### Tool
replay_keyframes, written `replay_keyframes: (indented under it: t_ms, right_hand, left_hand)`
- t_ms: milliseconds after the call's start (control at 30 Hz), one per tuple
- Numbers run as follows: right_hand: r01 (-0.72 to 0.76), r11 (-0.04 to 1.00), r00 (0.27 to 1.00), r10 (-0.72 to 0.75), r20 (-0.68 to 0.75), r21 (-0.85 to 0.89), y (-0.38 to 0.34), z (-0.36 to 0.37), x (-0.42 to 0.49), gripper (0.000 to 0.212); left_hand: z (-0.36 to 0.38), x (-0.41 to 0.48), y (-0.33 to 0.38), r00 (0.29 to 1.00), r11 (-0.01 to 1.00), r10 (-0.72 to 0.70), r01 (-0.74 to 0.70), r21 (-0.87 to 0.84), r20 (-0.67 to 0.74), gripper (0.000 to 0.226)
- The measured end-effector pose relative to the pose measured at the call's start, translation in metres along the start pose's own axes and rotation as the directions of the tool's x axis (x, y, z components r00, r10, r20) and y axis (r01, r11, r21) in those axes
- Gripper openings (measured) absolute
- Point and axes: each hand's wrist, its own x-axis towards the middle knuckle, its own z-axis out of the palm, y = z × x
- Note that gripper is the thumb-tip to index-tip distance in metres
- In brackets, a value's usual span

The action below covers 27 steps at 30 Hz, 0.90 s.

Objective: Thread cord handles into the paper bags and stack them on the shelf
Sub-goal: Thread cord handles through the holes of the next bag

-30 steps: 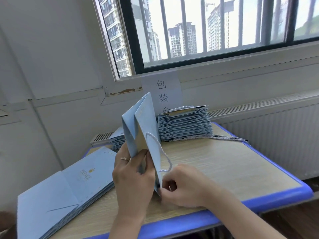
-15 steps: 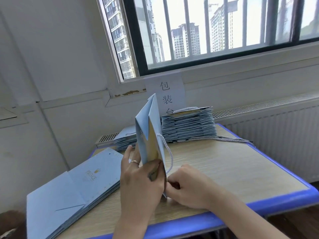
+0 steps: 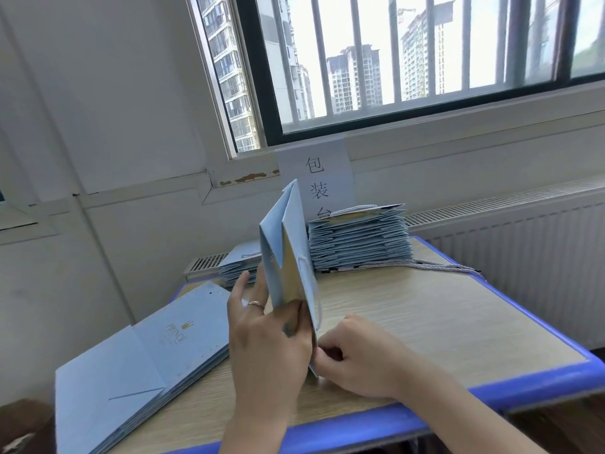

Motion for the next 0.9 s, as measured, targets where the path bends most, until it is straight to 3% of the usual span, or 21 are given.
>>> replay_keyframes:
  t_ms: [100, 267, 400, 633, 900]
  right_hand:
    - [-0.002, 1.0, 1.0, 0.002, 0.003, 0.014, 0.001, 0.001, 0.001, 0.046]
    - [0.007, 1.0, 1.0, -0.007, 0.004, 0.012, 0.002, 0.002, 0.0, 0.046]
    - [0.001, 1.0, 1.0, -0.001, 0.012, 0.013, 0.001, 0.002, 0.001, 0.047]
    - [-0.021, 0.999, 0.999, 0.02, 0.029, 0.038, 0.0, 0.001, 0.0, 0.047]
    - [-0.019, 1.0, 1.0, 0.019, 0.023, 0.017, 0.002, 0.002, 0.0, 0.048]
  left_hand:
    - [0.001, -0.005, -0.007, 0.999, 1.0, -0.016, 0.016, -0.006, 0.049, 0.014]
    - [-0.008, -0.004, -0.004, 0.999, 1.0, 0.011, -0.01, 0.02, -0.033, 0.021]
    - [-0.012, 0.002, 0.005, 0.993, 0.995, -0.023, 0.011, -0.101, -0.116, 0.036]
    - [-0.009, 0.007, 0.016, 0.992, 0.987, -0.024, 0.003, -0.164, -0.125, 0.014]
    - [-0.013, 0.002, 0.01, 0.991, 0.991, -0.046, 0.03, -0.129, -0.124, 0.014]
